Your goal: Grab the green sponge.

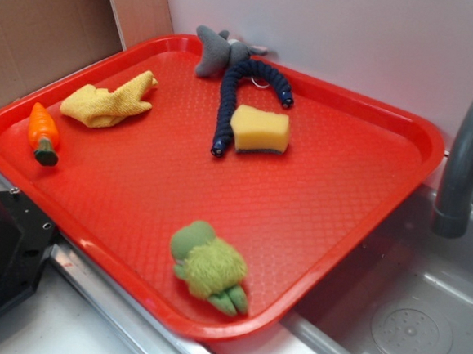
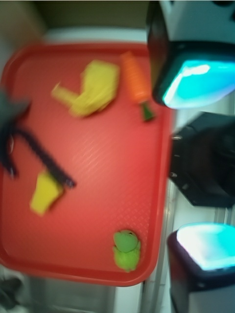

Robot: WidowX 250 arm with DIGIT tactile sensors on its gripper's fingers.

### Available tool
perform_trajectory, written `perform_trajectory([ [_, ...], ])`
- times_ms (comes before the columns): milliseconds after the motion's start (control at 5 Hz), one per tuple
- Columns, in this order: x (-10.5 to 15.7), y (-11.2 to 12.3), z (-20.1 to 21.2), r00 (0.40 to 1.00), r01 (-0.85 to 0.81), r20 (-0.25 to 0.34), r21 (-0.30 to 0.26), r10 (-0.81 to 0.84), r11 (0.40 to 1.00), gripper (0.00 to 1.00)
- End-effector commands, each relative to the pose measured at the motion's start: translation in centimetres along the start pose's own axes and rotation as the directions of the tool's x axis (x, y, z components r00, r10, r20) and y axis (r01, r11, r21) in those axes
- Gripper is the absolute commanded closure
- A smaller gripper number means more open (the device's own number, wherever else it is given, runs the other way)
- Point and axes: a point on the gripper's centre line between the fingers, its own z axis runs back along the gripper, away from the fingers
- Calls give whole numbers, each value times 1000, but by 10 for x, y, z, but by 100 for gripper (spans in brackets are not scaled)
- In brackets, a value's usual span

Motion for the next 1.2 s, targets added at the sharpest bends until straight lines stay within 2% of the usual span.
perform_trajectory([
  [0, 70, 6, -41, 970, 234, 53, 79, -238, 969, 0],
  [200, 91, 0, -57, 936, 329, 94, 110, -340, 938, 0],
  [400, 131, -14, -98, 906, 416, 47, 98, -422, 904, 0],
  [600, 131, -33, -131, 845, 534, 44, -8, -533, 845, 0],
  [800, 130, -38, -157, 793, 609, 47, -61, -607, 791, 0],
  [1000, 127, -43, -169, 762, 647, -10, -42, -648, 761, 0],
])
